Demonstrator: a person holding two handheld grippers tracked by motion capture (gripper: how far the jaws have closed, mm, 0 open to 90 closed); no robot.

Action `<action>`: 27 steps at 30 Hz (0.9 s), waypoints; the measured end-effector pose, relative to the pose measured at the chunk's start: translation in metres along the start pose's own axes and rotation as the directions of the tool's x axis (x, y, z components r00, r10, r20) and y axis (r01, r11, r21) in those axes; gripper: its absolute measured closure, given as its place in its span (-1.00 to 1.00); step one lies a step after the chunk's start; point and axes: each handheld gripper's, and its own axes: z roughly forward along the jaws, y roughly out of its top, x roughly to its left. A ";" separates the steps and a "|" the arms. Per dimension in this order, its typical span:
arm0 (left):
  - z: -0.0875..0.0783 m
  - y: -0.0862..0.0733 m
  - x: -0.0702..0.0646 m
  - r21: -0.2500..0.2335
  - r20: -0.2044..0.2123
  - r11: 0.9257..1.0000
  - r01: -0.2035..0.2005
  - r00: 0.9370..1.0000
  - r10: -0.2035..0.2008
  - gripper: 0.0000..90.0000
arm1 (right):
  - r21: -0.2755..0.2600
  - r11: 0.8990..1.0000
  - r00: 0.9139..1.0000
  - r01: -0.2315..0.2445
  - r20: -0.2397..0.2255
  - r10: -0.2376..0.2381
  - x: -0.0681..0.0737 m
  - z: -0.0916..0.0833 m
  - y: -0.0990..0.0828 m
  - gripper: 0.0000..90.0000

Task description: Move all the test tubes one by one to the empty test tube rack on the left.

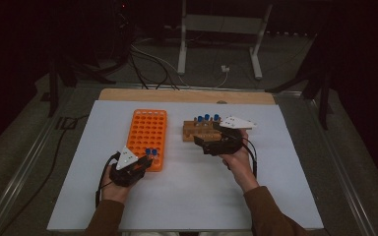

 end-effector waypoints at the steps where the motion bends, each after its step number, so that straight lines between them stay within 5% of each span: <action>1: 0.000 0.000 0.000 0.001 0.003 1.000 0.001 1.000 -0.001 0.62 | 0.002 1.000 1.000 -0.002 0.004 0.002 -0.001 0.000 0.000 -0.90; 11: -0.012 0.001 0.005 -0.056 0.028 0.997 0.057 0.998 -0.055 0.11 | 0.009 1.000 0.999 0.007 0.053 -0.008 -0.011 -0.002 0.001 -0.90; 17: -0.020 0.005 0.010 -0.103 -0.003 0.989 0.102 0.995 -0.103 -0.35 | 0.017 1.000 0.995 0.011 0.101 -0.012 -0.022 -0.001 0.001 -0.89; 27: -0.031 0.008 0.022 -0.154 -0.067 0.970 0.187 0.978 -0.199 -0.97 | 0.043 0.999 0.988 -0.004 0.152 -0.002 -0.040 0.004 0.001 -0.87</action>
